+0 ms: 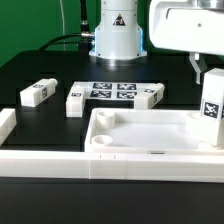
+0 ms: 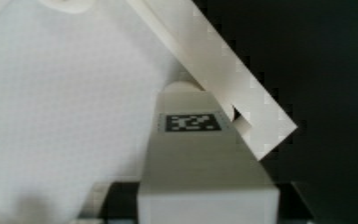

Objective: Assemble desk

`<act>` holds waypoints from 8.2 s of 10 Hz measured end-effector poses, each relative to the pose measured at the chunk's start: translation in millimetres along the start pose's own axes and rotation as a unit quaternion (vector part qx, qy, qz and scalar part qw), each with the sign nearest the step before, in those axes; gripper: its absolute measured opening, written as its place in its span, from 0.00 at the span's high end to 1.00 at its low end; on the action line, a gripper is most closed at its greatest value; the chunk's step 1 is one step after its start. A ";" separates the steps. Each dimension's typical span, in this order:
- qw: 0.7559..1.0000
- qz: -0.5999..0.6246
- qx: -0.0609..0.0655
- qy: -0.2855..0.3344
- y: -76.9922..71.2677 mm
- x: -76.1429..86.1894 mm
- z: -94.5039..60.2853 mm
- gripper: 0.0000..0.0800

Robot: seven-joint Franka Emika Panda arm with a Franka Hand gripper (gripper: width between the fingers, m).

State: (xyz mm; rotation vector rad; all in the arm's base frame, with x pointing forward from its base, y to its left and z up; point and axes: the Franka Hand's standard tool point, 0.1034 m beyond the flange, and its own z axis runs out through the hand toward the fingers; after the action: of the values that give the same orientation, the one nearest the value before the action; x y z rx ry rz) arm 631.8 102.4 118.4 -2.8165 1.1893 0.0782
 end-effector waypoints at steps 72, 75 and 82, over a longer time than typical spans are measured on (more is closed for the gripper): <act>0.794 -0.607 -0.037 0.012 -0.7 -3.8 7.2 0.64; 0.881 -0.473 -0.025 0.012 0.3 -3.1 7.4 0.64; 0.992 -0.126 -0.001 0.008 2.4 1.2 8.2 0.64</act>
Offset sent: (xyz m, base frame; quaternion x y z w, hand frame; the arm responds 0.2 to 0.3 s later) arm 0.0000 0.0000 0.0000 0.0000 0.0000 0.1938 0.9810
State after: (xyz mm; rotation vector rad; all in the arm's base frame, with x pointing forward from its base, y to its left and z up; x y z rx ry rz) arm 630.8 100.6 110.0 -2.9457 0.8269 0.0401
